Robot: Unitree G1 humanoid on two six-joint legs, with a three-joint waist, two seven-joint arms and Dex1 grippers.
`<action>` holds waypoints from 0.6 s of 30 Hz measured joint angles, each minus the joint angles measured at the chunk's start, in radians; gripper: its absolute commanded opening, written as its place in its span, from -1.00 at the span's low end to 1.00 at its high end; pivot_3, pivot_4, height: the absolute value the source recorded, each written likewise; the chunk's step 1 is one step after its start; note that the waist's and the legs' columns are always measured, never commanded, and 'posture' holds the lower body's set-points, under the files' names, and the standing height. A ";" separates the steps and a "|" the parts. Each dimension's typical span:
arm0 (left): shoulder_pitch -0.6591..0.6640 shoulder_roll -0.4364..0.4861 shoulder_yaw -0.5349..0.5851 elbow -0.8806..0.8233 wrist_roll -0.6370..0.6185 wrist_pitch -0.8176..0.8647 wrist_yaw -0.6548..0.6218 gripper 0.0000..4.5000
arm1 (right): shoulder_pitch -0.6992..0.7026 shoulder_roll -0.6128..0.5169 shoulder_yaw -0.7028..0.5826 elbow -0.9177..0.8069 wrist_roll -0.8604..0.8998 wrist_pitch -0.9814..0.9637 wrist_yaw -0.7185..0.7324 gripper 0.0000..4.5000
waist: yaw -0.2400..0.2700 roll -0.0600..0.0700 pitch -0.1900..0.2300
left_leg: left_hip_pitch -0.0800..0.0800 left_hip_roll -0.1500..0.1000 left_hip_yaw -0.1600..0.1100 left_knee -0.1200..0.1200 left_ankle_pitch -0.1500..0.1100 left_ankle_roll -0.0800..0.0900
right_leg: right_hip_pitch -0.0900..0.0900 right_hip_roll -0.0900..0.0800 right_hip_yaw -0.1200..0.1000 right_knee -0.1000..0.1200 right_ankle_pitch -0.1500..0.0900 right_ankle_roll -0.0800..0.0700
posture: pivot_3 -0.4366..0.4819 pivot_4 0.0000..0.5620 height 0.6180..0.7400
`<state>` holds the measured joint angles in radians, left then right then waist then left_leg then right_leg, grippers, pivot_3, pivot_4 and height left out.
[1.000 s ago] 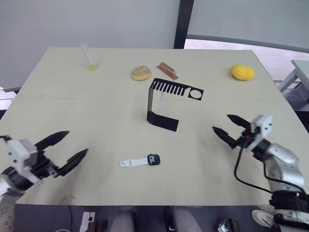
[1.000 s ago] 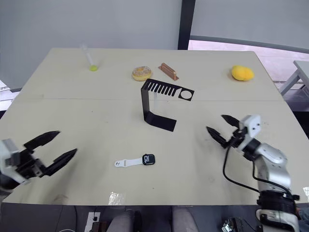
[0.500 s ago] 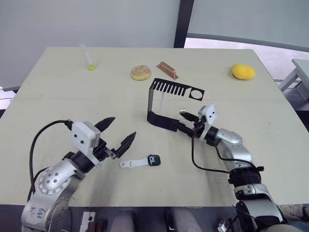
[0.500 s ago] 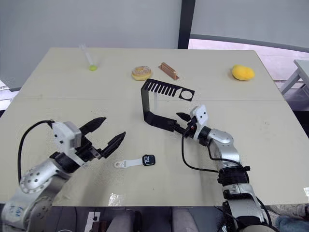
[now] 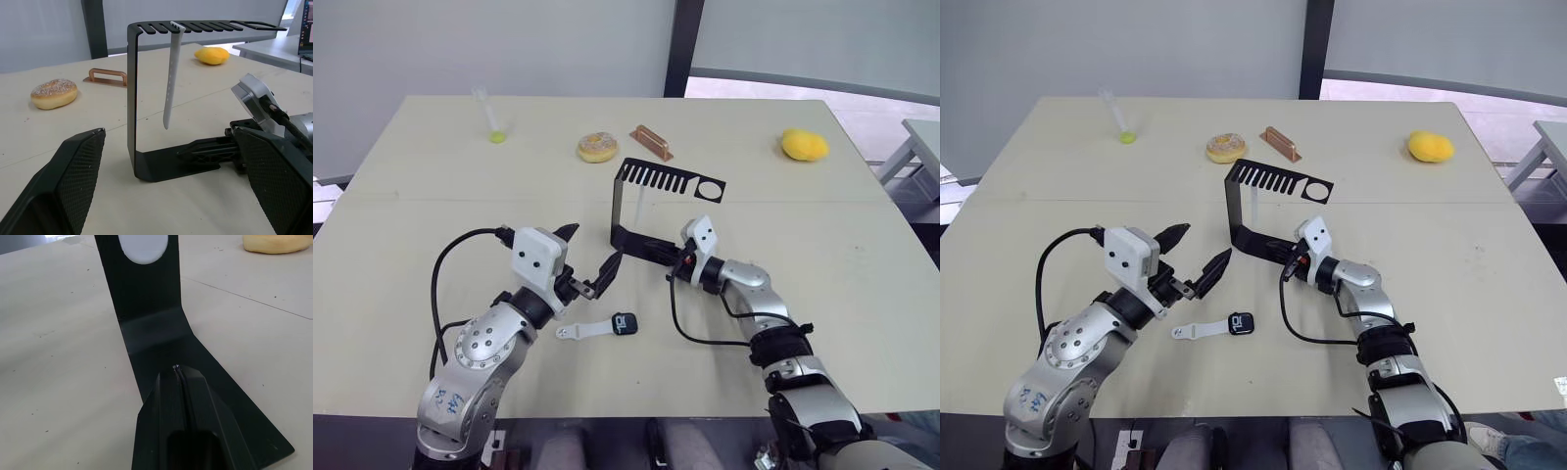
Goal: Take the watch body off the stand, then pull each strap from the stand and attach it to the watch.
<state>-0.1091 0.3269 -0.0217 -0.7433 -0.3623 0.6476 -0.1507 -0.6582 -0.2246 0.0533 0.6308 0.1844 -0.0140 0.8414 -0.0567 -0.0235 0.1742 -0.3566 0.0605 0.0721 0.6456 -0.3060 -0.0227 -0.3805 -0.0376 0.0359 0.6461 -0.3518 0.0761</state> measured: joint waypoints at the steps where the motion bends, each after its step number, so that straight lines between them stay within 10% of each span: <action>1: -0.007 0.000 0.000 0.000 0.003 0.008 0.000 1.00 | -0.001 0.000 0.000 0.008 -0.003 -0.007 0.000 -0.98 | 0.000 0.000 0.000 | 0.000 0.000 0.000 0.000 0.000 0.000 | 0.000 0.000 0.000 0.000 0.000 0.000 | -0.05 -0.47 1.00; 18: -0.062 -0.026 -0.079 0.076 0.085 -0.017 -0.018 1.00 | -0.015 -0.001 -0.018 0.059 -0.006 -0.026 -0.002 -0.98 | 0.002 0.000 0.000 | 0.002 0.000 0.000 0.001 0.000 -0.001 | 0.004 0.000 0.000 -0.001 0.000 0.000 | -0.05 -0.47 1.00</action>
<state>-0.1706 0.3006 -0.1011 -0.6671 -0.2773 0.6310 -0.1683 -0.6728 -0.2257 0.0357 0.6902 0.1788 -0.0396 0.8396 -0.0549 -0.0240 0.1739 -0.3544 0.0606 0.0719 0.6470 -0.3064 -0.0234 -0.3766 -0.0377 0.0359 0.6452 -0.3517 0.0762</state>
